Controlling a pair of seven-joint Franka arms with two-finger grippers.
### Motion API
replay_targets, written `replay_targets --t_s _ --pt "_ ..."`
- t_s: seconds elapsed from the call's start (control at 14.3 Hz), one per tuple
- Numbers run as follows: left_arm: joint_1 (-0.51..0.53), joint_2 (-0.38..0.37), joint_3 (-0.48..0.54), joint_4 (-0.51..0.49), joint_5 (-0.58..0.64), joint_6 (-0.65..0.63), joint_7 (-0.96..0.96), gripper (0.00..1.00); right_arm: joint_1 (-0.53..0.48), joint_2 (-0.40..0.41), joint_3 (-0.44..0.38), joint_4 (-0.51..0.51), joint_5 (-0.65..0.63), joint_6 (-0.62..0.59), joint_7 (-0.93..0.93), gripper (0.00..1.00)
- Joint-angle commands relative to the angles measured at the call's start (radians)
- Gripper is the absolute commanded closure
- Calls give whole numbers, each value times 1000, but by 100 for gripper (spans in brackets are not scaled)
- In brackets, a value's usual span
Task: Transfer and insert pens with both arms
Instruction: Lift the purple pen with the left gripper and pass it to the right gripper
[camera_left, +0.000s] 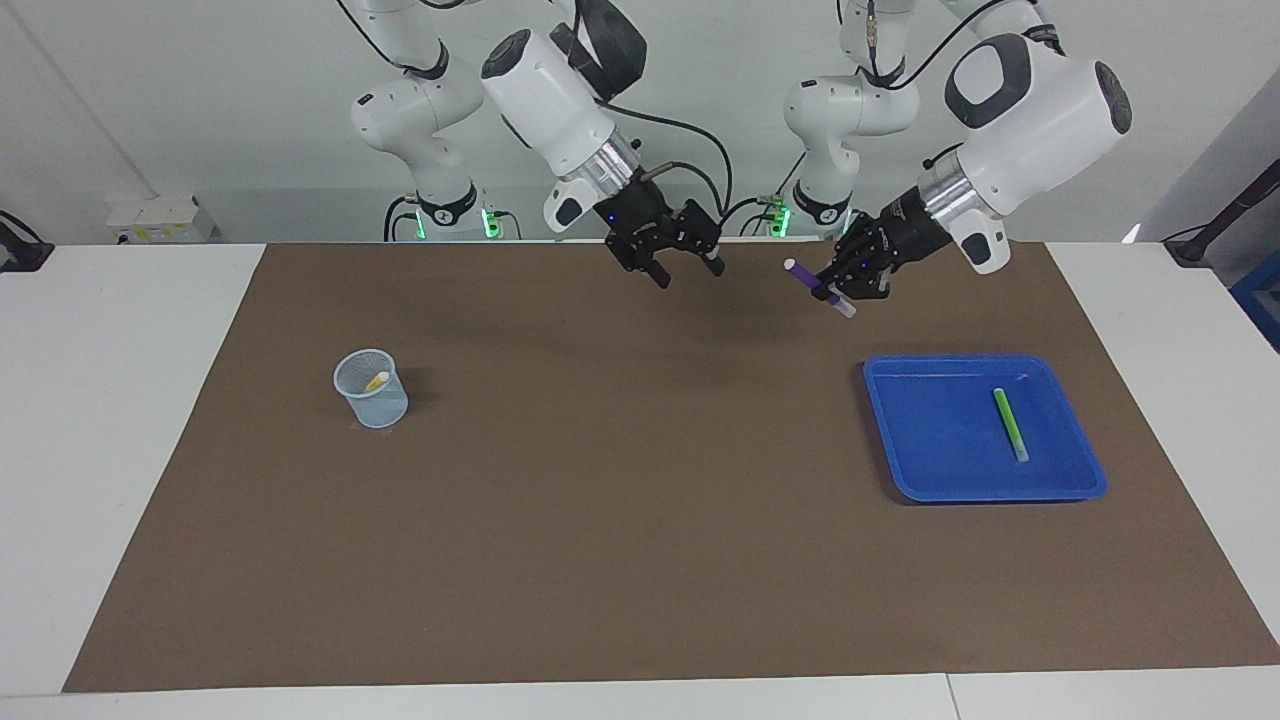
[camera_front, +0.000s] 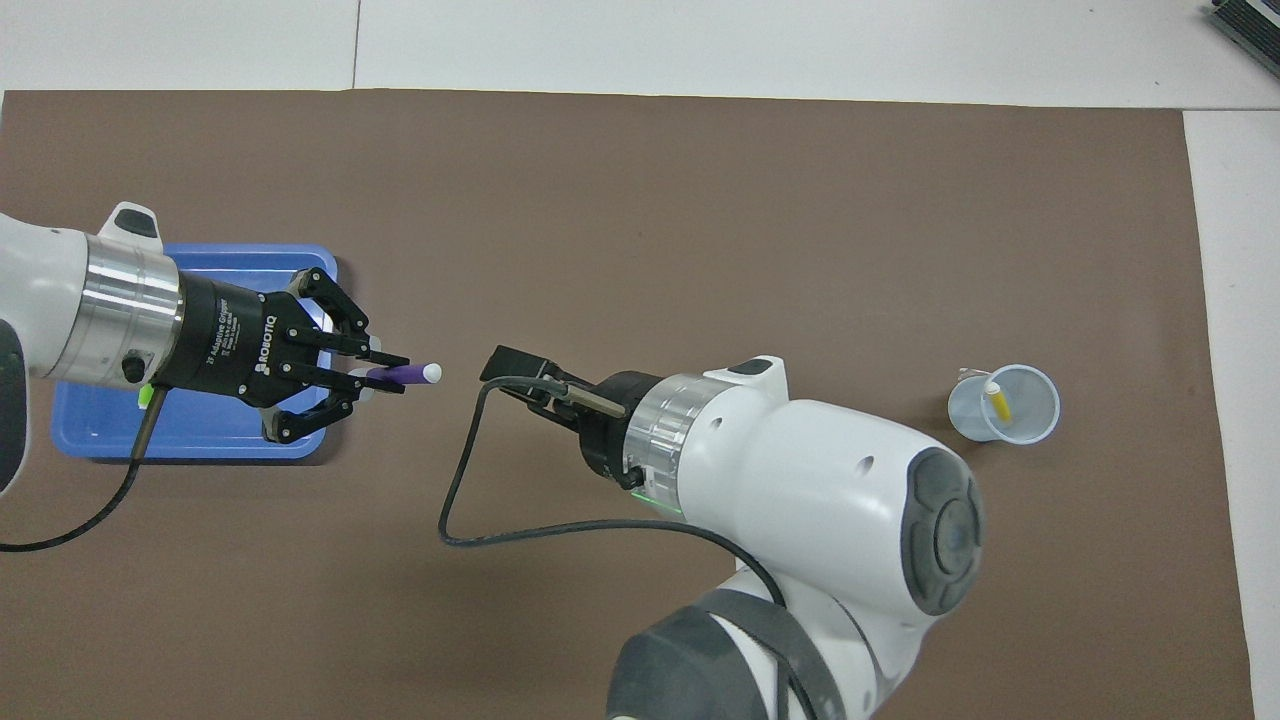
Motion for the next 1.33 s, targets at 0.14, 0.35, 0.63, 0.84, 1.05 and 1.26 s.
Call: replay_targets --t_s 0.14,0.35,0.63,0.84,1.05,1.26 --pt "-30 -73 12 -112 -64 39 -26 100 58 56 -1 86 3 20 56 0" --pt "-35 -82 12 -125 -82 37 -36 100 80 89 1 94 -47 22 36 1" --pt "-34 -82 12 -128 -89 31 -41 100 72 114 -1 126 -126 15 30 10" --pt "-34 -83 12 -129 -90 27 -41 100 72 115 -1 143 -132 -6 34 16" --pt "-32 -83 12 -129 -90 27 -41 100 45 118 -1 210 -198 -133 33 18" --pt "-32 -86 12 -128 -90 25 -46 100 32 118 -3 217 -203 -143 24 20"
